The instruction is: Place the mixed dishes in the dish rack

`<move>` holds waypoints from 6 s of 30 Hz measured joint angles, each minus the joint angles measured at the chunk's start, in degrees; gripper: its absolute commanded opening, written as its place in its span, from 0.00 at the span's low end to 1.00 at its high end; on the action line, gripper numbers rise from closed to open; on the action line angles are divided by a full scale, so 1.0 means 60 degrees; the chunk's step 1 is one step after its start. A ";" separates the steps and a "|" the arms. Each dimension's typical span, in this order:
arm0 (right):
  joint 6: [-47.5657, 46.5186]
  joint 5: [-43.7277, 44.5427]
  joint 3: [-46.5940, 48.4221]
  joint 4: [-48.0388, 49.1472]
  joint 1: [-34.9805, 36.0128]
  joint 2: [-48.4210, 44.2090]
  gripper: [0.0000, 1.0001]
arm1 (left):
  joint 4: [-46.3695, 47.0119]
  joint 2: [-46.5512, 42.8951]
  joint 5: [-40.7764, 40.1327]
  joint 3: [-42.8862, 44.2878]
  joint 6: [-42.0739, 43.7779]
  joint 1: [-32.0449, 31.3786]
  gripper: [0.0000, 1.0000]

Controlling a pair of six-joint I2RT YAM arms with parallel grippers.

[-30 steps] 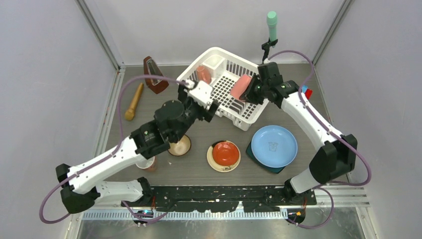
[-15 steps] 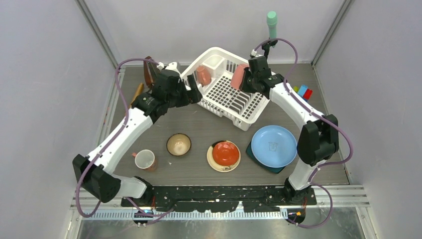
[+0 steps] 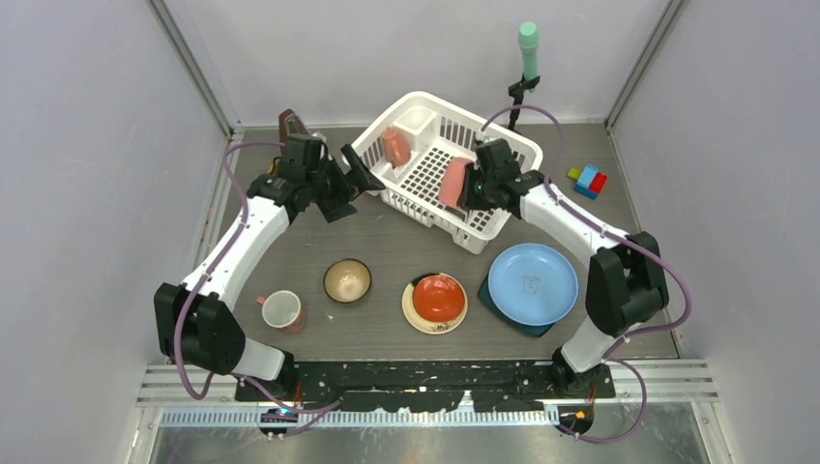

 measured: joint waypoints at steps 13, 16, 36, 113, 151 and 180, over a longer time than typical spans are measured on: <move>0.0164 -0.0080 -0.1497 -0.0259 0.0991 -0.1639 0.00 | 0.1104 -0.0780 0.0863 -0.1479 -0.0098 0.0280 1.00; 0.0302 -0.0051 -0.1570 -0.0226 0.1297 -0.1727 0.00 | 0.1104 -0.0914 0.0860 -0.1475 0.0018 0.0280 1.00; -0.0415 0.1151 0.0131 -0.0780 0.2004 -0.1020 0.00 | 0.0120 -0.1384 0.0382 -0.1293 0.0790 0.0280 1.00; -0.0976 0.0393 0.2368 0.0255 0.0470 0.0142 0.86 | -0.2852 -0.2546 -0.1836 -0.2379 0.2514 0.0280 0.75; 0.0670 -0.1996 -0.1111 -0.2000 0.0590 -0.5716 0.84 | -0.0576 -0.1249 -0.3468 -0.5497 0.1617 -0.0412 0.00; 0.1432 -0.3555 -0.1424 -0.1909 0.0590 -0.5621 0.96 | -0.1657 -0.3789 -0.0929 -0.1887 0.2918 -0.0444 0.00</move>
